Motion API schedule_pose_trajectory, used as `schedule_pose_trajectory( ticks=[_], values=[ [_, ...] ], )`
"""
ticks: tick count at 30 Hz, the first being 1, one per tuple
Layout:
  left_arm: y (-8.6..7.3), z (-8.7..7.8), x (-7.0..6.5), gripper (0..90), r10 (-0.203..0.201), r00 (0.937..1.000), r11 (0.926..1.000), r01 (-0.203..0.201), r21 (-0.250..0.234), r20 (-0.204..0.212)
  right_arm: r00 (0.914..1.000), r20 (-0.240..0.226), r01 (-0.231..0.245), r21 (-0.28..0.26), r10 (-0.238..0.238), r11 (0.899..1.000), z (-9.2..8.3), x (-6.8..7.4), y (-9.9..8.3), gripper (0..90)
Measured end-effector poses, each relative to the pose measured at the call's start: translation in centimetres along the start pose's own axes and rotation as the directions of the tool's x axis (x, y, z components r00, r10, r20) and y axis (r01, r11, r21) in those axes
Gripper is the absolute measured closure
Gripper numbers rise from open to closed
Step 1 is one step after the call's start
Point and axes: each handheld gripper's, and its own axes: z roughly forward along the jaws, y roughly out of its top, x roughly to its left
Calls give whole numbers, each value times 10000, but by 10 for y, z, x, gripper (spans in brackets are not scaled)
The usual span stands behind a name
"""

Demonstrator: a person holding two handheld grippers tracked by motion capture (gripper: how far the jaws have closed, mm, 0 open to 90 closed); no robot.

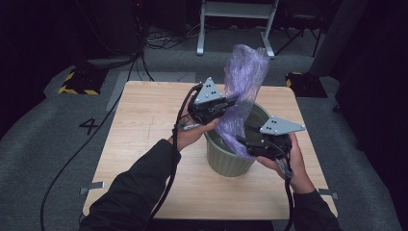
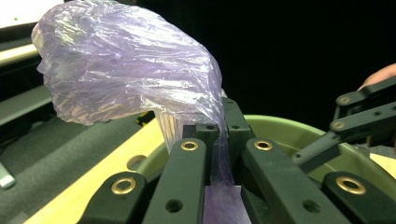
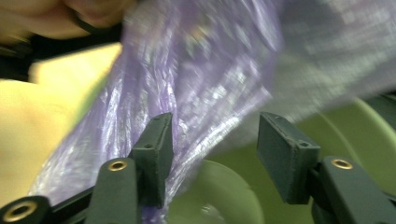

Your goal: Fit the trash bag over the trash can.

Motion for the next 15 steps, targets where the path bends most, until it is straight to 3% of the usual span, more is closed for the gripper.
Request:
schedule_pose_trajectory(
  ticks=[5,8,11,15],
  values=[
    [3,-1,5,882,233,9991,9995,-240,-186,-348,9944,1018,-326,290,295,9990,12,-11,7,474],
    [-2,1,11,882,-29,9991,9999,24,-128,-427,9883,1499,-360,425,293,9984,19,-17,10,456],
    [-10,2,13,882,-194,9990,9998,192,-67,-400,9884,1475,-441,485,365,9978,22,-19,9,441],
    [-20,1,6,882,-142,9996,9999,141,-63,-245,9942,964,-492,225,468,9985,17,-17,7,420]
  ],
)
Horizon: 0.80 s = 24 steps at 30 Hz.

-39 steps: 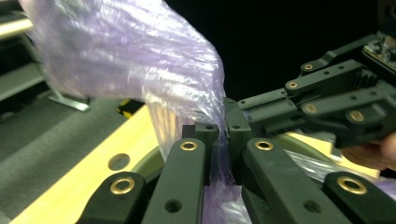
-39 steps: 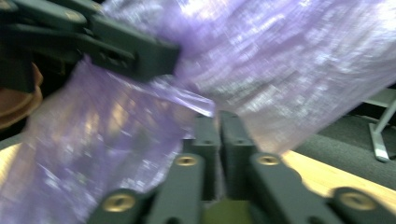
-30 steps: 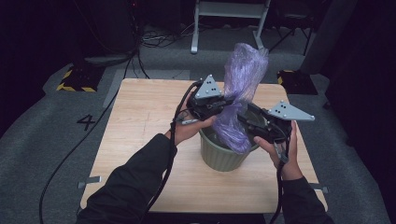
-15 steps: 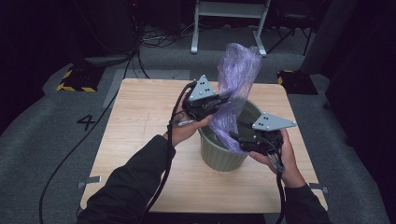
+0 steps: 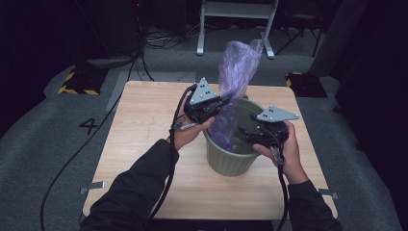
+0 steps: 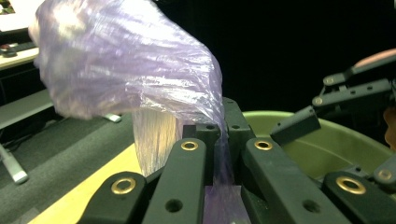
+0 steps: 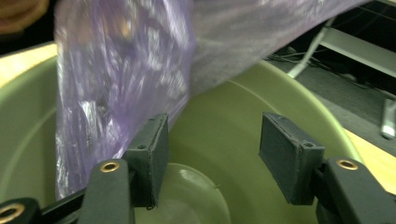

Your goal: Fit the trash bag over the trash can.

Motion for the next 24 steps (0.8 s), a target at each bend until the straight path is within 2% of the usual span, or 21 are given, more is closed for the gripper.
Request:
schedule_pose_trajectory(
  ticks=[3,6,10,14,18,21,23,24],
  values=[
    [-5,-4,-10,881,186,9995,9998,-182,-128,275,9997,-260,-31,-367,21,9993,-6,0,0,394],
    [-9,-8,-19,881,307,9980,9993,-294,-235,547,9995,-290,-103,-788,80,9968,-13,-2,3,357],
    [-19,-12,-33,876,858,9929,9961,-837,-281,818,9993,-296,-271,-1412,231,9896,-24,-8,7,322],
    [-29,-13,-44,872,1252,9878,9921,-1238,-210,923,9971,-367,-721,-1868,664,9797,-30,-17,9,281],
    [-37,-15,-50,871,1452,9849,9893,-1433,-269,942,9889,-446,-1481,-2073,1419,9670,-30,-25,9,242],
    [-42,-16,-54,868,1605,9825,9870,-1591,-223,946,9767,-764,-2125,-2082,2007,9547,-24,-30,8,242],
    [-43,-18,-56,866,1656,9813,9861,-1637,-266,980,9751,-878,-2174,-1950,2037,9564,-19,-29,8,283],
    [-44,-19,-56,865,1618,9819,9867,-1595,-312,981,9770,-825,-2091,-1875,1967,9597,-18,-28,9,338]
  ],
)
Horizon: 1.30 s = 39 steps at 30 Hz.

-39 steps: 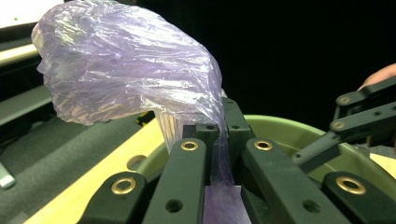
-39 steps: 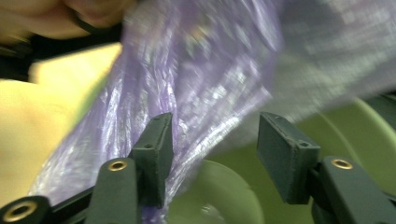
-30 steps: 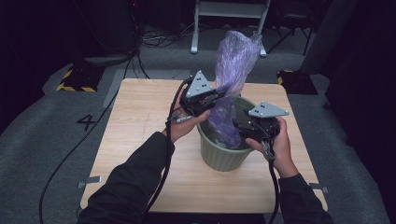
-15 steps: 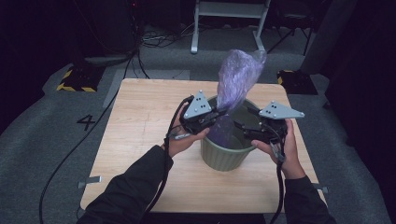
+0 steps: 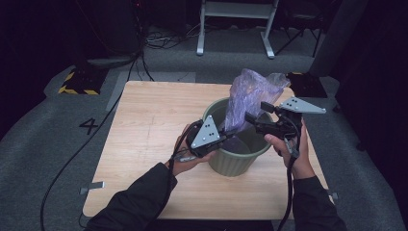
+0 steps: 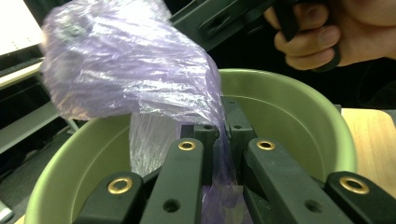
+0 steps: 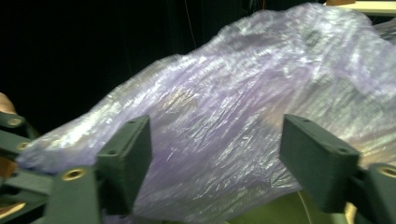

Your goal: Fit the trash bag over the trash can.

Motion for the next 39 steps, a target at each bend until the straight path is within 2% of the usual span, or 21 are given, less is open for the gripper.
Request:
schedule_pose_trajectory(
  ticks=[2,4,7,10,12,15,16,18,22,24,27,28,29,32,34,35,36,38,39],
  values=[
    [-1,-1,-1,857,6,10000,10000,-6,16,45,9996,-211,177,135,-175,9998,4,3,0,505],
    [-2,-2,-3,846,72,10000,10000,-72,13,5,9982,-377,473,241,-463,9986,6,6,0,621],
    [-5,-2,-4,812,-35,10000,10000,35,2,19,9961,-425,791,315,-778,9964,8,10,-1,767],
    [-6,-4,-3,763,-121,9999,9999,121,-31,-3,9942,-494,964,100,-958,9953,6,11,-3,889],
    [-6,-5,-2,702,-238,9997,9997,238,-43,-48,9936,-547,983,-114,-987,9951,4,11,-3,900],
    [-6,-7,-1,677,-260,9997,9997,260,-28,47,9924,-601,1057,-262,-1071,9941,2,12,-3,900],
    [-6,-8,0,641,-297,9995,9995,297,-43,100,9916,-605,1129,-324,-1147,9931,1,12,-3,900],
    [-5,-8,2,486,-600,9981,9982,599,80,142,9905,-622,1203,-410,-1227,9919,-1,14,-3,900],
    [-3,-10,9,293,-1199,9927,9928,1198,93,158,9869,-702,1419,-549,-1456,9884,-4,16,-2,900],
    [0,-14,14,249,-1405,9892,9901,1404,51,408,9841,-745,1575,-539,-1612,9861,-6,17,-2,900],
    [7,-22,23,226,-1673,9846,9854,1685,-222,502,9792,-816,1808,-635,-1857,9815,-8,18,-2,900],
    [10,-23,27,215,-1851,9808,9820,1870,-261,619,9770,-863,1897,-658,-1950,9796,-9,19,-1,900],
    [13,-23,32,211,-2118,9750,9765,2140,-272,673,9745,-915,1995,-660,-2050,9777,-10,20,-1,900],
    [17,-19,42,232,-2470,9636,9682,2496,-137,1021,9633,-1141,2357,-744,-2431,9690,-13,24,0,900],
    [17,-15,48,361,-2504,9618,9677,2522,-19,1107,9573,-1179,2565,-752,-2640,9636,-15,28,0,900],
    [17,-13,49,456,-2470,9636,9688,2477,68,1023,9535,-1224,2675,-763,-2753,9605,-16,30,-1,900],
    [16,-13,50,509,-2406,9659,9706,2403,143,954,9505,-1231,2778,-751,-2853,9577,-16,32,-1,900],
    [14,-12,51,644,-2240,9672,9746,2226,252,1200,9460,-1213,2934,-734,-3006,9532,-18,35,-3,900],
    [13,-12,50,693,-2118,9703,9773,2095,314,1173,9441,-1209,2995,-730,-3065,9513,-19,36,-4,900]
  ],
)
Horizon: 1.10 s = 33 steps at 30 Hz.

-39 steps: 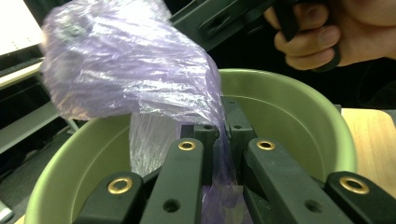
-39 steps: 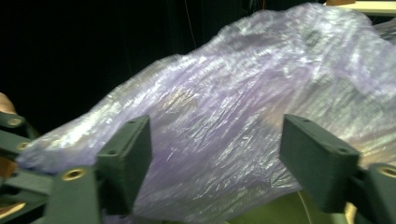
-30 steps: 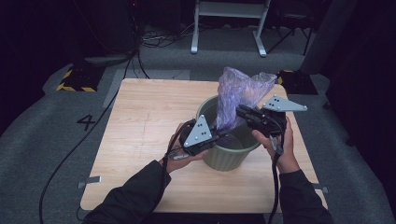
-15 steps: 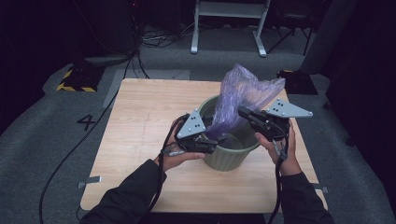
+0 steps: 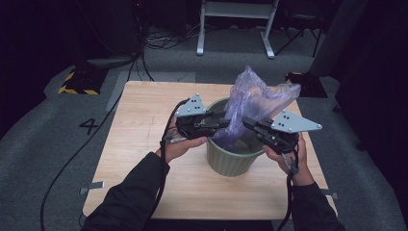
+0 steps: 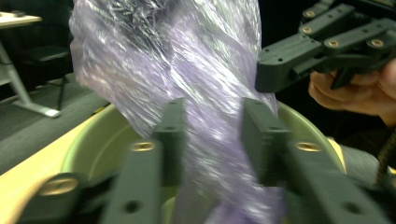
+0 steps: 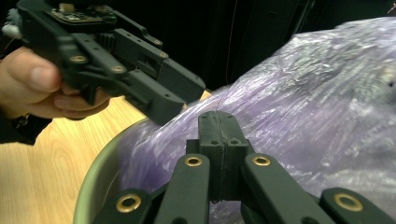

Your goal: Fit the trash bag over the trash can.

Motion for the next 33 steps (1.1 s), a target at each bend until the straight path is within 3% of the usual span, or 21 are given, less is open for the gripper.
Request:
schedule_pose_trajectory(
  ticks=[4,11,14,15,16,18,20,22,24,29,31,33],
  values=[
    [-3,-5,-2,886,347,9994,9994,-347,-11,41,9999,35,113,-14,-113,9999,-4,5,-3,900],
    [-9,-15,-20,899,1273,9918,9917,-1275,158,126,9995,-227,209,-226,-214,9995,-13,17,-14,899],
    [-14,-17,-27,898,1332,9910,9910,-1333,127,102,9990,-411,169,-229,-178,9996,-14,21,-18,900],
    [-14,-17,-28,835,1130,9935,9936,-1130,6,-122,9985,-489,223,-159,-231,9996,-14,23,-19,900],
    [-14,-17,-28,684,955,9951,9954,-957,-70,-234,9980,-559,289,-142,-297,9995,-14,25,-20,900],
    [-14,-16,-27,421,705,9973,9975,-706,-92,-181,9973,-645,332,-96,-337,9994,-14,28,-22,900],
    [-13,-13,-29,246,562,9984,9984,-563,97,111,9967,-705,389,-77,-394,9992,-15,31,-23,900],
    [-12,-7,-34,178,798,9960,9960,-812,375,394,9959,-718,551,-83,-556,9984,-15,34,-23,900],
    [-10,-3,-34,181,903,9951,9937,-927,628,408,9951,-740,645,-113,-652,9979,-15,35,-23,900],
    [-11,2,-28,639,1165,9919,9887,-1206,889,500,9960,-680,568,-256,-584,9981,-19,37,-23,900],
    [-12,3,-27,763,1262,9902,9867,-1314,958,592,9960,-662,575,-287,-592,9979,-21,37,-23,898],
    [-13,3,-27,854,1403,9892,9837,-1441,1076,425,9961,-625,599,-341,-620,9976,-23,38,-24,885]
  ],
)
